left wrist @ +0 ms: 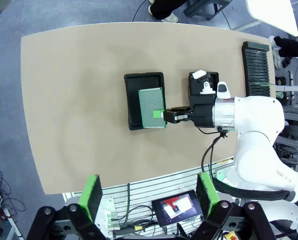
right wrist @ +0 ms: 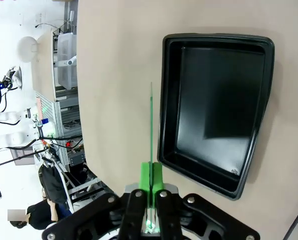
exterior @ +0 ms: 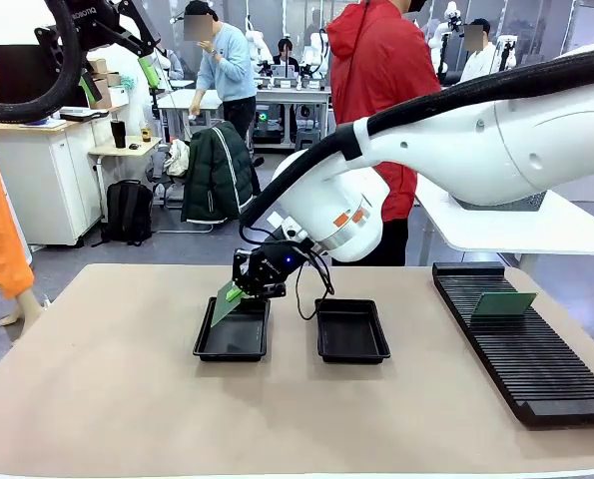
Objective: Inspect and transfer BCBs to ESD trays.
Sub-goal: Pick up the Blank PCB from the PCB Rack and place it in the left ESD tray, then pick up the ESD tray and place it on the left side of the table.
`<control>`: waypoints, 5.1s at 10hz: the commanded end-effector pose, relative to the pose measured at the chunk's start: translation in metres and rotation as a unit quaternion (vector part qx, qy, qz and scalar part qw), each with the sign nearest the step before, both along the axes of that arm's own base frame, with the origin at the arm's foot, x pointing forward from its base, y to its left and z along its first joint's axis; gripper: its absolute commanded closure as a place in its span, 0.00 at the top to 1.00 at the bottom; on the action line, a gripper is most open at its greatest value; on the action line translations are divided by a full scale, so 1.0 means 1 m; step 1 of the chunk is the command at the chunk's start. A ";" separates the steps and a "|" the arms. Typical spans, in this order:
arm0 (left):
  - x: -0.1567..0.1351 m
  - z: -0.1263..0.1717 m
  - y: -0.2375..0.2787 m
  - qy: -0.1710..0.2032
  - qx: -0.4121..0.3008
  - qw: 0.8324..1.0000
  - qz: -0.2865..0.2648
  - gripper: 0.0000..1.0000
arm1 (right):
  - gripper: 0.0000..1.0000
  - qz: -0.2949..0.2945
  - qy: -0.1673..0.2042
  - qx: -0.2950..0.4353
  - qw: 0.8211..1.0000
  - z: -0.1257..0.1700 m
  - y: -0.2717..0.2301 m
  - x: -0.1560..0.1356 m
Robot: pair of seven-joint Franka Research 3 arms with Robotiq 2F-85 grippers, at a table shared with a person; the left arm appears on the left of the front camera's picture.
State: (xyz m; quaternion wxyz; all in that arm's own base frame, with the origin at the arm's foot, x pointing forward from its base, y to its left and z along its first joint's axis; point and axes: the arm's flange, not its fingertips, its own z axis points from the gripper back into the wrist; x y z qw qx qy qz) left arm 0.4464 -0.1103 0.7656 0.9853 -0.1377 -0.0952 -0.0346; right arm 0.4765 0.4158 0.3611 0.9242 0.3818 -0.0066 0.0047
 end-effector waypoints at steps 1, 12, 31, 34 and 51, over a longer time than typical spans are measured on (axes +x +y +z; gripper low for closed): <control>-0.001 0.000 0.001 0.000 0.000 1.000 0.001 1.00 | 0.02 -0.003 -0.017 -0.003 1.000 -0.010 0.006 0.007; -0.001 0.000 0.001 0.000 0.000 1.000 0.001 1.00 | 0.02 -0.020 0.011 -0.009 1.000 -0.073 0.011 0.028; -0.001 0.000 0.001 0.000 0.000 1.000 0.001 1.00 | 1.00 0.038 -0.056 -0.222 0.973 0.010 0.047 0.033; -0.001 0.000 0.001 0.000 0.000 1.000 0.001 1.00 | 1.00 0.037 -0.077 -0.281 0.956 0.037 0.038 0.029; -0.001 0.000 0.001 0.000 0.000 1.000 0.001 1.00 | 1.00 0.045 -0.069 -0.300 0.950 0.045 0.027 0.027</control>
